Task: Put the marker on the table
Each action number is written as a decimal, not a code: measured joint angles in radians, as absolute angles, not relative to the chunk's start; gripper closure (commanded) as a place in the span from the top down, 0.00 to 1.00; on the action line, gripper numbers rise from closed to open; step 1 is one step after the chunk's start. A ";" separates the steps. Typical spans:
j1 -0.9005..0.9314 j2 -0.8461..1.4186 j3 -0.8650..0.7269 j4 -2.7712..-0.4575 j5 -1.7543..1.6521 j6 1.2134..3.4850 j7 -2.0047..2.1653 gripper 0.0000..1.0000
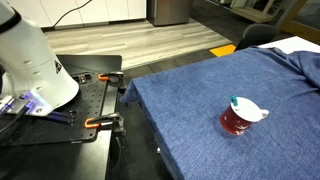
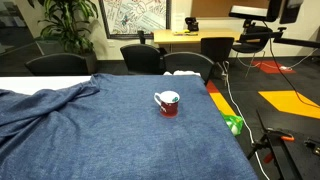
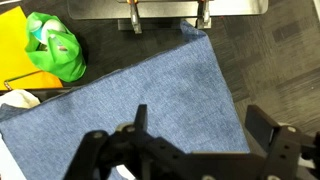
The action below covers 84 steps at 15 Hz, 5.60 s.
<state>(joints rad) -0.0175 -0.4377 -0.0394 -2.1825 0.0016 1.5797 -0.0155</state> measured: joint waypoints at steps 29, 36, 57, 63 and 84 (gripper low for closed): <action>-0.099 -0.064 -0.124 -2.032 0.153 1.896 0.102 1.00; -0.145 0.059 -0.161 -1.996 0.256 1.899 0.186 1.00; -0.200 0.221 -0.184 -1.967 0.328 1.905 0.203 1.00; -0.200 0.314 -0.176 -1.916 0.404 1.904 0.203 1.00; -0.236 0.550 -0.175 -1.784 0.525 2.020 0.284 0.60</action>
<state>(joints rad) -0.2360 0.5497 -0.1754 -1.7836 0.5249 2.0204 0.2842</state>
